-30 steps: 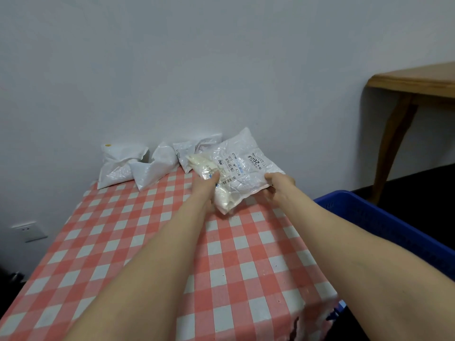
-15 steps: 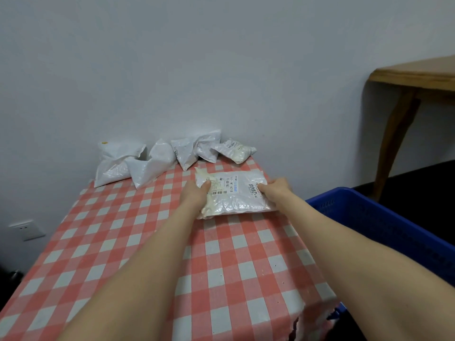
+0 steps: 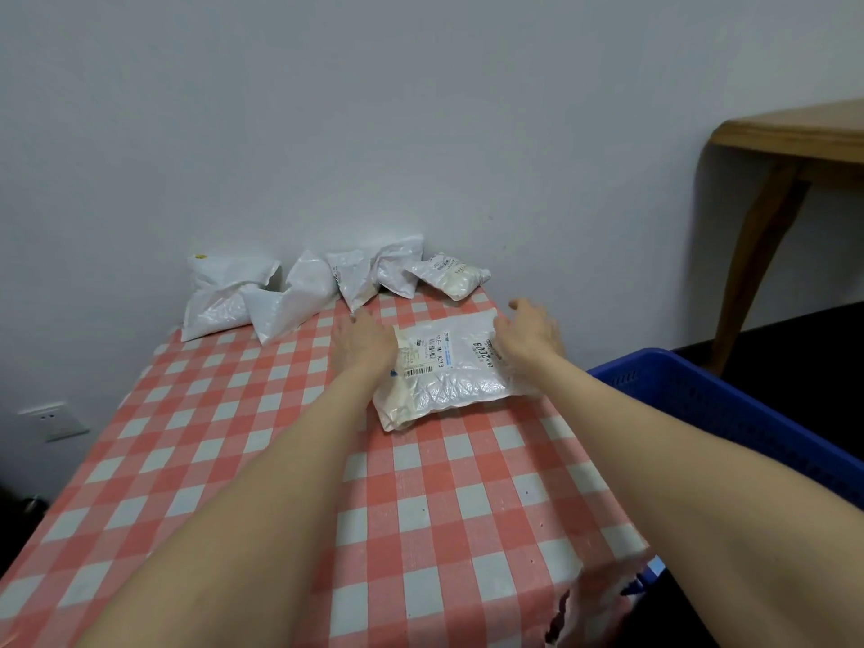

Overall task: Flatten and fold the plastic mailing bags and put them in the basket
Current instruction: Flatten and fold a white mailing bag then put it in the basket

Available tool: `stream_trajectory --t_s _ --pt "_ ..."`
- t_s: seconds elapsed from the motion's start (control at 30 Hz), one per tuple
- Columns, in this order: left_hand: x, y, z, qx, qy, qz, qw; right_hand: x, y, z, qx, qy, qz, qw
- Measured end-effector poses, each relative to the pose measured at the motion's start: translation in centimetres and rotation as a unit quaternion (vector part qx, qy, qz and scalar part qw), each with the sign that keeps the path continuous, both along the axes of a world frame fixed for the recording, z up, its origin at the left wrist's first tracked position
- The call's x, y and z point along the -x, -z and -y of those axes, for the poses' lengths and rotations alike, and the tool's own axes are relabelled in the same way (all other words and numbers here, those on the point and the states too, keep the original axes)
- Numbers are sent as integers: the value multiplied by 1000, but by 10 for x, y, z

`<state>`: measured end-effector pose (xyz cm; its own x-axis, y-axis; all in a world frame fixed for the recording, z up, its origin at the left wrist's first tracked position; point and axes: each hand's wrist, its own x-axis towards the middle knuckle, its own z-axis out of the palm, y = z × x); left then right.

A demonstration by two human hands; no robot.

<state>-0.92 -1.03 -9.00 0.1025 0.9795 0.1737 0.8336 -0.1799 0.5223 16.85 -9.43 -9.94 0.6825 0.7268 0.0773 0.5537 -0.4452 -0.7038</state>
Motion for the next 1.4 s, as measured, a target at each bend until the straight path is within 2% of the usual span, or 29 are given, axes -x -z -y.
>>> stream_trajectory --t_s 0.07,0.17,0.3,0.53,0.73,1.13,1.4 --pt "0 -4 1 -63 39 -27 997 6 -9 -3 -5 -41 71 997" --pt "-5 1 -1 -105 129 -65 984 17 -15 -12 18 -133 153 979" --pt "-12 14 2 -78 177 -152 969 32 -7 -25 94 -235 213 944" --pt "-9 23 4 -25 183 -194 964 36 4 -32 146 -267 207 930" --pt "-12 34 3 22 191 -198 961 32 24 -32 163 -250 176 938" --pt "-13 44 4 39 188 -208 959 32 40 -32 180 -249 148 940" --pt "-13 53 3 42 191 -186 963 32 44 -33 194 -249 155 936"
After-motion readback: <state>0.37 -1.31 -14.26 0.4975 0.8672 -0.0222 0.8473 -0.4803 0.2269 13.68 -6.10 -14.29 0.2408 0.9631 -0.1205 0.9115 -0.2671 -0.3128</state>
